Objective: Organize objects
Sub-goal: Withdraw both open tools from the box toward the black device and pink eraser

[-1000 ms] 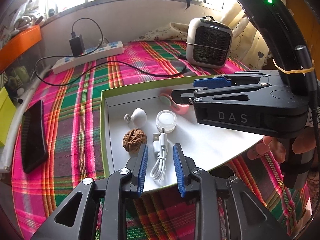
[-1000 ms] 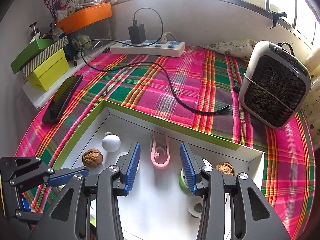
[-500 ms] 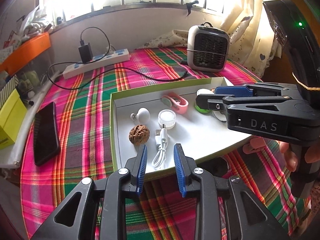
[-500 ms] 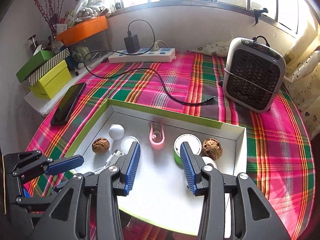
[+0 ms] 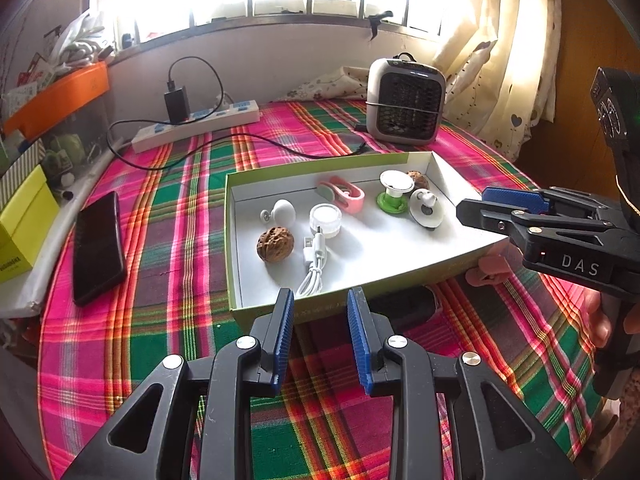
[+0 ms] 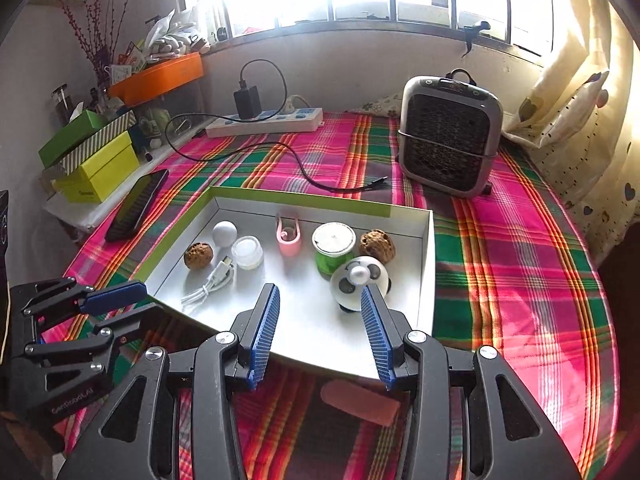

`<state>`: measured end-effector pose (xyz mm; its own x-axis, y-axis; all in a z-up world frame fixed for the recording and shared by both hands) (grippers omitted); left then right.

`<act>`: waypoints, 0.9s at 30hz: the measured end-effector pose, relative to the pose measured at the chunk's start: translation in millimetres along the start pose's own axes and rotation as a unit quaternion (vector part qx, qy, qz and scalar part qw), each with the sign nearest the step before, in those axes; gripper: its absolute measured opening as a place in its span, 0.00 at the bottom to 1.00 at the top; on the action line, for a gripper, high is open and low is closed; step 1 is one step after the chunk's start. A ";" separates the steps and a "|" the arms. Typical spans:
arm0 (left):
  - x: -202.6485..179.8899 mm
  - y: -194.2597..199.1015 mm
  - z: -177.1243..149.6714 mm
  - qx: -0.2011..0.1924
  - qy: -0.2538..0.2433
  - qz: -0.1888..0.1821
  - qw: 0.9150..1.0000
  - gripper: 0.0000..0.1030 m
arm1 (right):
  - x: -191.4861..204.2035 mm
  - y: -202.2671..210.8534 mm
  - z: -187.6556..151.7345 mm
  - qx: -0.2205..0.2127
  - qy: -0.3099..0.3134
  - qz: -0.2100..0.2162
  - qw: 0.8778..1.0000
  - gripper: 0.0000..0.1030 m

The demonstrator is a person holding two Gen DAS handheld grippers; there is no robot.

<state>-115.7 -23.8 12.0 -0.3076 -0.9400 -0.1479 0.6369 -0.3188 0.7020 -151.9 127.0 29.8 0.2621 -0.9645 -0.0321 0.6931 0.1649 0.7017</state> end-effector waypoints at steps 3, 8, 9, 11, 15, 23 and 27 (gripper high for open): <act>1.2 0.8 -5.2 0.004 0.004 -0.003 1.000 0.25 | -8.0 3.8 -7.2 0.002 -0.009 -0.006 1.000 0.43; 2.7 4.5 -13.6 0.004 0.006 -0.013 1.000 0.25 | -21.6 8.4 -20.7 0.006 -0.028 -0.012 1.000 0.43; 3.3 4.2 -15.5 0.005 0.006 -0.016 1.000 0.25 | -24.4 9.2 -23.2 0.007 -0.030 -0.014 0.999 0.43; 4.2 2.0 -19.7 0.012 0.009 -0.023 1.000 0.26 | -28.6 9.7 -27.2 0.010 -0.035 -0.017 0.999 0.43; 1.0 -2.0 -25.6 0.020 0.010 -0.052 0.998 0.33 | -35.4 12.2 -36.0 0.011 -0.040 -0.023 0.999 0.43; -6.1 -15.1 -25.4 0.025 0.016 -0.091 0.995 0.35 | -46.5 11.9 -56.2 0.029 -0.054 -0.021 0.998 0.48; -8.8 -19.3 -22.3 0.023 0.021 -0.108 0.994 0.36 | -48.5 9.9 -61.1 0.036 -0.057 -0.020 0.998 0.50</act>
<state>-109.5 -12.1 -15.8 -0.4022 -0.8553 -0.3266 0.5270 -0.5080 0.6813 -116.7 188.1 -5.2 0.1544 -0.9878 0.0176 0.6499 0.1150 0.7512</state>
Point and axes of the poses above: each gripper's, at about its wrist camera, not at the fingertips, and y roughly against the way its jaws point, x to its left, z to its top, the point moved 5 cm from there along -y, roughly the way its jaws point, and after that the axes turned 9 degrees about -z, right-handed, at the moved point
